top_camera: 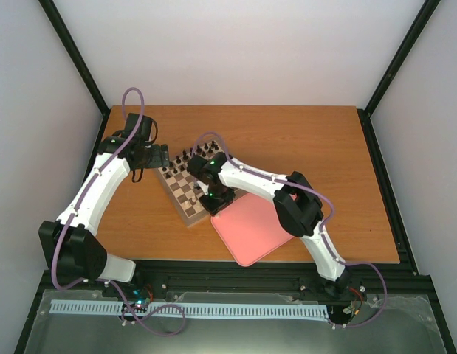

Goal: Set up the chess pieces on the board
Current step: Pick up the chess piece from the storage box.

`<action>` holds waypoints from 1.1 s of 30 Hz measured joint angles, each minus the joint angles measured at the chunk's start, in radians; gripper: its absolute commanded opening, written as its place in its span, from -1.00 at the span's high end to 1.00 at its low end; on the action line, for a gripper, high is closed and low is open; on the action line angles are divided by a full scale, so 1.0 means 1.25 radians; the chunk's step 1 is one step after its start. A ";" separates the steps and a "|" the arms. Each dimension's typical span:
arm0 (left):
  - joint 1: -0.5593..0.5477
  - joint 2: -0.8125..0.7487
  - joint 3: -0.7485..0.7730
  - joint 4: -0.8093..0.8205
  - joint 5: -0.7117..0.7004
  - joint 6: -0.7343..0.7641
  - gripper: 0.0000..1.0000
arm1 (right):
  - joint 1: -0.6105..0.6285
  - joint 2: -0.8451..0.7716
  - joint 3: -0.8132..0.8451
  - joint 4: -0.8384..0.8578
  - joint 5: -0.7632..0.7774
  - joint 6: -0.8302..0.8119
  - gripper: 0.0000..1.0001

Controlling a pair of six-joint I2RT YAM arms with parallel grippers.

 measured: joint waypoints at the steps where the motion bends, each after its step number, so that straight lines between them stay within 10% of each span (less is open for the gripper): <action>1: 0.000 0.000 0.000 0.000 0.000 0.000 -0.99 | -0.002 0.003 0.000 0.004 0.000 0.000 0.32; 33: 0.000 0.002 0.000 0.000 -0.001 0.000 -0.99 | -0.005 0.015 -0.013 -0.013 0.011 0.003 0.81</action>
